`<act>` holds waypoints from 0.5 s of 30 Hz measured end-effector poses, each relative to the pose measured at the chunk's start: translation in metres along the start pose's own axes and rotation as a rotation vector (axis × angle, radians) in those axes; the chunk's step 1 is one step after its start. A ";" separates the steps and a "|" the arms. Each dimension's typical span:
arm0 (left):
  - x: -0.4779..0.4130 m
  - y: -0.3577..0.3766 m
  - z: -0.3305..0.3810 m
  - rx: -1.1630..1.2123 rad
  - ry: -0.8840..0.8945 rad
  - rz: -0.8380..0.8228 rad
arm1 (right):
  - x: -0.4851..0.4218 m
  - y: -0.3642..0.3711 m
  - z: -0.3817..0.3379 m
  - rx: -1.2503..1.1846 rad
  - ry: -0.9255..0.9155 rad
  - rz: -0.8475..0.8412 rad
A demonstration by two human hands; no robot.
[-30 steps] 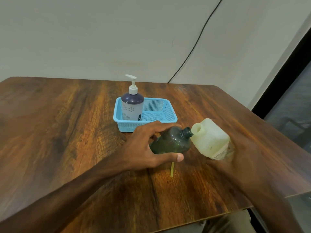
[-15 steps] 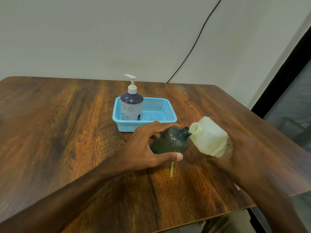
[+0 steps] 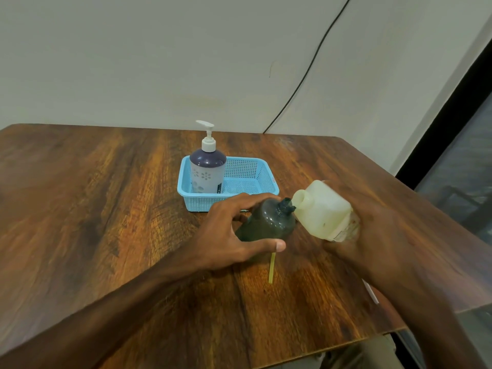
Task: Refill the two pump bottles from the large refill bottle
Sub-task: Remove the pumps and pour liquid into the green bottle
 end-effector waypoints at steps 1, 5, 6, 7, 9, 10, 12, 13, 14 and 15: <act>0.000 0.000 -0.001 0.000 -0.003 0.004 | 0.000 0.000 0.000 0.022 -0.010 0.005; 0.000 0.000 -0.002 -0.009 -0.015 0.010 | -0.002 0.003 0.004 0.056 -0.004 -0.018; 0.000 0.000 -0.002 -0.007 -0.015 0.012 | -0.001 0.004 0.005 0.056 -0.004 -0.023; -0.001 0.000 -0.002 -0.002 -0.015 0.013 | -0.002 0.004 0.007 0.052 0.005 -0.025; -0.001 0.001 -0.002 0.001 -0.016 0.015 | -0.003 0.004 0.009 0.034 0.020 -0.012; -0.001 0.001 -0.002 0.001 -0.016 0.014 | -0.003 0.003 0.008 0.030 0.016 -0.003; -0.001 0.002 -0.002 0.000 -0.014 0.014 | -0.004 0.004 0.008 0.033 0.001 -0.003; -0.001 0.002 -0.002 0.000 -0.011 0.015 | -0.004 0.004 0.008 0.028 -0.003 -0.002; -0.001 0.002 -0.002 0.001 -0.011 0.017 | -0.005 0.003 0.008 0.018 -0.004 0.001; -0.001 0.002 -0.002 0.004 -0.013 0.019 | -0.005 0.003 0.008 0.007 -0.004 0.004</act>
Point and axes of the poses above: each hand's wrist, its own x-axis away from the middle knuckle, its own y-axis out of the palm, z = x × y, the point moved 10 cm from there along -x, towards the middle knuckle, and after that the axes turned 15 degrees about z, right-handed, at the moved point
